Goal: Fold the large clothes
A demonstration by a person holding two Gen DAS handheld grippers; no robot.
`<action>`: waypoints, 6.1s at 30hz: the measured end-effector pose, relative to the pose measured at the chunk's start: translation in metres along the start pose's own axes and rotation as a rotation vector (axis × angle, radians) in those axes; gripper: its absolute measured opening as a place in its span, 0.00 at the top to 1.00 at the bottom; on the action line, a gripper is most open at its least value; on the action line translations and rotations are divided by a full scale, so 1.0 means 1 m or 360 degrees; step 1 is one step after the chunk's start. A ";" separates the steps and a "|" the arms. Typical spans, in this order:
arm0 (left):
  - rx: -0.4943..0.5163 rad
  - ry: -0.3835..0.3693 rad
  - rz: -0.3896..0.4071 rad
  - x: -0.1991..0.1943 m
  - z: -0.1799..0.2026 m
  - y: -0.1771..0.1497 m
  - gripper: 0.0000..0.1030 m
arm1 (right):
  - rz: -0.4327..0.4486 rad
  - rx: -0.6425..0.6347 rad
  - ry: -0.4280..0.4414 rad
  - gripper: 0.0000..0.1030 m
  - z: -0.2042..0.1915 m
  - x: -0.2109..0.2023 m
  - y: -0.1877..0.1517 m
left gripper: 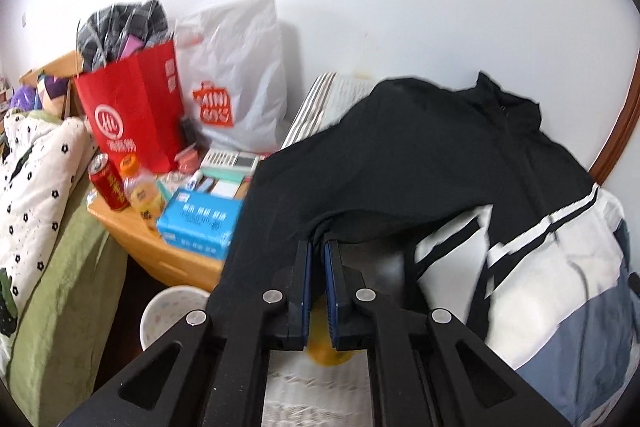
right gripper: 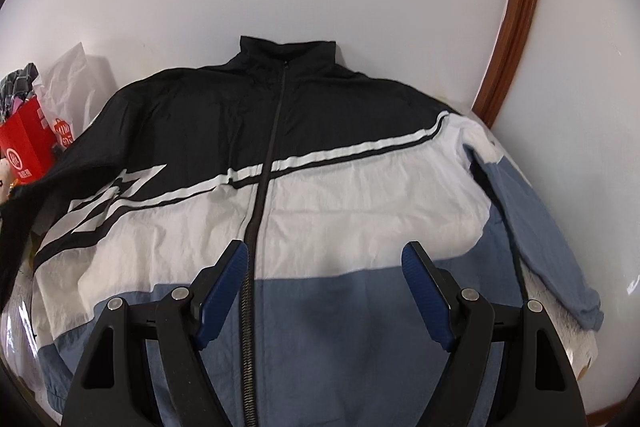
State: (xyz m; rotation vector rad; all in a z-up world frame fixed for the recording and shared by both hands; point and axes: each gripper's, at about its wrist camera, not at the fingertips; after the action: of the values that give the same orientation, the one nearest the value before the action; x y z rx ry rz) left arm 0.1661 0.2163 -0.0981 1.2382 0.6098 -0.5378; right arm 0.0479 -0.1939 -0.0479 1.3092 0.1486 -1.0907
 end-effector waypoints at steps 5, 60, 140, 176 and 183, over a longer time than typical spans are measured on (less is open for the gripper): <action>0.0083 -0.0055 0.0076 -0.010 0.041 0.025 0.93 | 0.0028 0.0023 0.0033 0.24 0.017 0.004 0.007; 0.0370 -0.0347 0.0010 0.014 0.172 0.040 0.35 | 0.0017 -0.0018 0.0175 0.30 0.049 0.044 0.018; 0.0107 -0.0159 -0.0266 0.066 0.058 -0.036 0.32 | -0.0063 0.0217 0.0370 0.40 -0.005 0.112 0.064; 0.0138 -0.0095 -0.0252 0.083 0.091 0.003 0.32 | 0.0198 0.0026 0.0369 0.90 0.058 0.128 0.108; 0.0120 -0.0061 -0.0280 0.097 0.092 0.009 0.32 | 0.0055 0.0248 0.0238 0.79 0.126 0.202 0.118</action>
State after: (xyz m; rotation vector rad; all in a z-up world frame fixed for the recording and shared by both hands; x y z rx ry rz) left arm 0.2546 0.1244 -0.1393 1.2492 0.6752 -0.7357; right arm 0.1793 -0.4251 -0.0547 1.5282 0.1539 -0.9904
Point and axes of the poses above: each gripper's, at about its wrist camera, not at the fingertips, and x roughly the way its jaws point, z to its right, y to its top, and after that the axes turned 10 degrees about -y, right-handed
